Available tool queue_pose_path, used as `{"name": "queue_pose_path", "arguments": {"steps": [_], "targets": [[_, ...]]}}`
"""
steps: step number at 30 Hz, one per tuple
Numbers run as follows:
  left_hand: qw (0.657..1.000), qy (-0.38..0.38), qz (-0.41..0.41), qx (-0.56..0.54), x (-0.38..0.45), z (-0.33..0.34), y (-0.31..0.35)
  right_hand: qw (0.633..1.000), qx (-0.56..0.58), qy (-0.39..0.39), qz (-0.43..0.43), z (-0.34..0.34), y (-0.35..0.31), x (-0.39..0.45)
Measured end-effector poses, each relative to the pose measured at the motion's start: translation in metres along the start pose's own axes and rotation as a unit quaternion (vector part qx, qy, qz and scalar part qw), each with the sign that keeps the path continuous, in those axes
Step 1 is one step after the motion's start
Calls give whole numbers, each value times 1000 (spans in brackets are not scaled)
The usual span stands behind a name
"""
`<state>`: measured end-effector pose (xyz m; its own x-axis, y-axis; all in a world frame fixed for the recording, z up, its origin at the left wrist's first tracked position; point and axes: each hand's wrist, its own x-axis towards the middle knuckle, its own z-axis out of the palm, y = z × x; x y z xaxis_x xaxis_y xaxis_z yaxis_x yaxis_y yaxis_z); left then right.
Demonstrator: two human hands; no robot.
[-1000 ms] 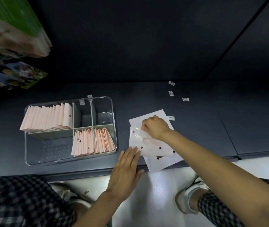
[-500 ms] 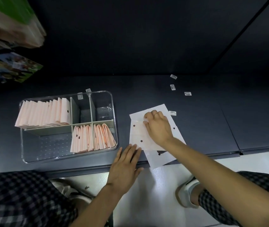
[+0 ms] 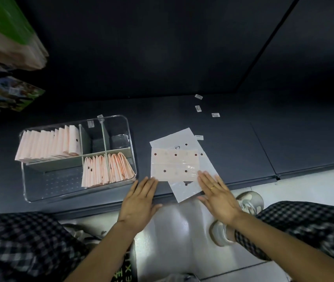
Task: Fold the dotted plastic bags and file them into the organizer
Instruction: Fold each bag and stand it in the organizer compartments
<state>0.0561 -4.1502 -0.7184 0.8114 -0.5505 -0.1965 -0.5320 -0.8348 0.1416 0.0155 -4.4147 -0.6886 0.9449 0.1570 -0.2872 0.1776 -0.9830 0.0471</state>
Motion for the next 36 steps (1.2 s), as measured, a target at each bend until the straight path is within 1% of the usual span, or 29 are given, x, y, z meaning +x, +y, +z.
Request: {"name": "queue_pose_path", "arguments": {"steps": [2,4,6,8,10,12,13,15,17,21,23,25,26,28,30,31,32,35,36], "targets": [[1000,11,-2,0,-7,1,-4,1000,20,6,9,0,7,-5],[1000,16,-3,-2,-9,-1,-2,998,50,37,30,1,5,1],[999,20,-10,-24,-8,-3,1,988,80,125,36,-4,-3,12],[999,14,-17,-41,-7,-4,3,968,120,217,39,-14,-18,25],[998,21,-23,-58,-5,-4,3,949,160,267,54,-20,-32,37],[995,40,-36,-81,-3,-6,4,943,154,294,30,-21,-39,46],[995,41,-38,-85,-2,-8,4,947,137,291,9,-21,-41,49],[994,46,-38,-87,0,-8,3,962,95,254,-28,-21,-40,50],[993,57,-41,-94,2,-7,3,971,87,220,-31,-22,-38,53],[990,71,-44,-115,5,-8,4,970,131,201,-43,-24,-35,60],[988,76,-48,-126,8,-9,5,971,164,170,-45,-24,-30,64],[987,79,-44,-134,10,-10,6,966,220,132,-18,-21,-25,69],[985,87,-41,-143,11,-11,7,957,260,128,7,-21,-23,71],[978,121,-32,-170,14,-16,9,927,341,137,73,-26,-18,74],[971,148,-28,-185,20,-20,12,887,425,129,126,-33,-12,75],[971,149,-26,-185,24,-22,12,865,467,113,142,-35,-9,74],[973,136,-24,-184,27,-24,12,844,506,93,151,-36,-5,72],[985,67,-23,-155,37,-26,12,782,604,20,155,-38,3,63],[989,53,-24,-137,40,-26,11,771,617,-1,158,-36,4,61]]}}
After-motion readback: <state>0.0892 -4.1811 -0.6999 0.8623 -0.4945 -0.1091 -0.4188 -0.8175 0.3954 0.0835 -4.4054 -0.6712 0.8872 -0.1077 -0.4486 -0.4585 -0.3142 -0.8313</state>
